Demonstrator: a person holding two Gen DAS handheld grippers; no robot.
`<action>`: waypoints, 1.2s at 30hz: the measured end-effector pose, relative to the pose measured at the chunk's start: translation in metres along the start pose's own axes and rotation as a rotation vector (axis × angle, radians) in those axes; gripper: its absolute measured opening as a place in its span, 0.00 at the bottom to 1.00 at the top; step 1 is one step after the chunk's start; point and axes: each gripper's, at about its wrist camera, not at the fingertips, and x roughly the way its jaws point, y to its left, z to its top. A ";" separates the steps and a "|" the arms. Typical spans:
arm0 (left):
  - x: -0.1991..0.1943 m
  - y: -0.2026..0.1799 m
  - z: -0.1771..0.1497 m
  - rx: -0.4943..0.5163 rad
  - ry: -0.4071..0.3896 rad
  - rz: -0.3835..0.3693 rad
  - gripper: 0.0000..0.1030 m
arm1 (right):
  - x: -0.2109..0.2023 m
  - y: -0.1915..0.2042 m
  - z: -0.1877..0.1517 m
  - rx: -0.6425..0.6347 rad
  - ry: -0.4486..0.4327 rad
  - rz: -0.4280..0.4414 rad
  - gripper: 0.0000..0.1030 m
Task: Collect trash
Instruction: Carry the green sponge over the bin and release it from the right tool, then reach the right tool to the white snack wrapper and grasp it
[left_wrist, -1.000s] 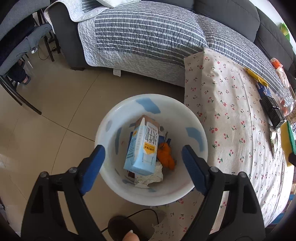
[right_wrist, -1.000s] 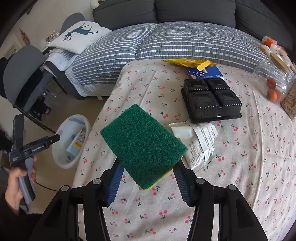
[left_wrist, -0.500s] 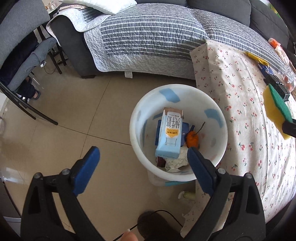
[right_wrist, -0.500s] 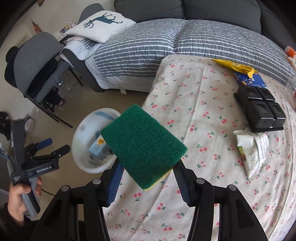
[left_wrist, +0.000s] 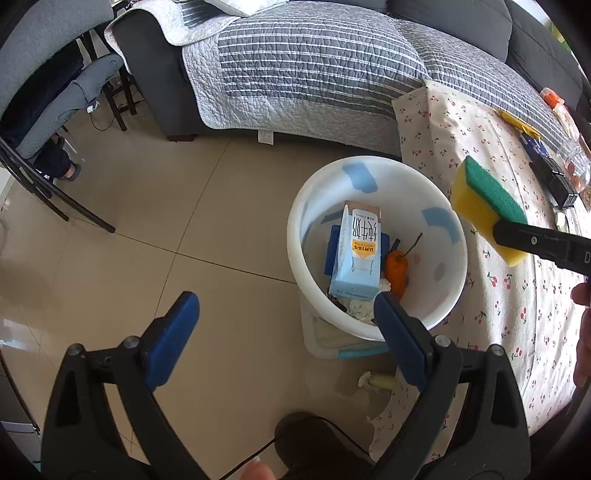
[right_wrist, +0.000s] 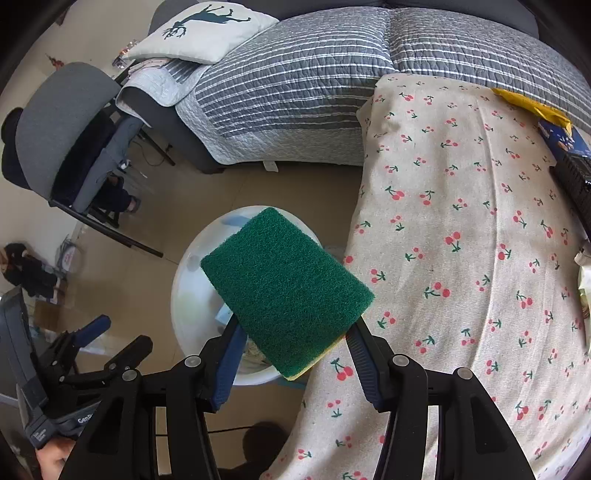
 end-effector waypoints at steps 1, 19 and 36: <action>0.001 -0.001 0.000 0.002 0.001 0.001 0.92 | 0.003 0.001 0.001 0.002 -0.001 0.001 0.55; -0.004 -0.028 0.008 0.026 0.008 -0.030 0.92 | -0.040 -0.024 -0.003 -0.026 -0.011 -0.036 0.74; -0.016 -0.137 0.024 0.147 0.015 -0.119 0.92 | -0.143 -0.175 -0.028 0.108 -0.107 -0.225 0.78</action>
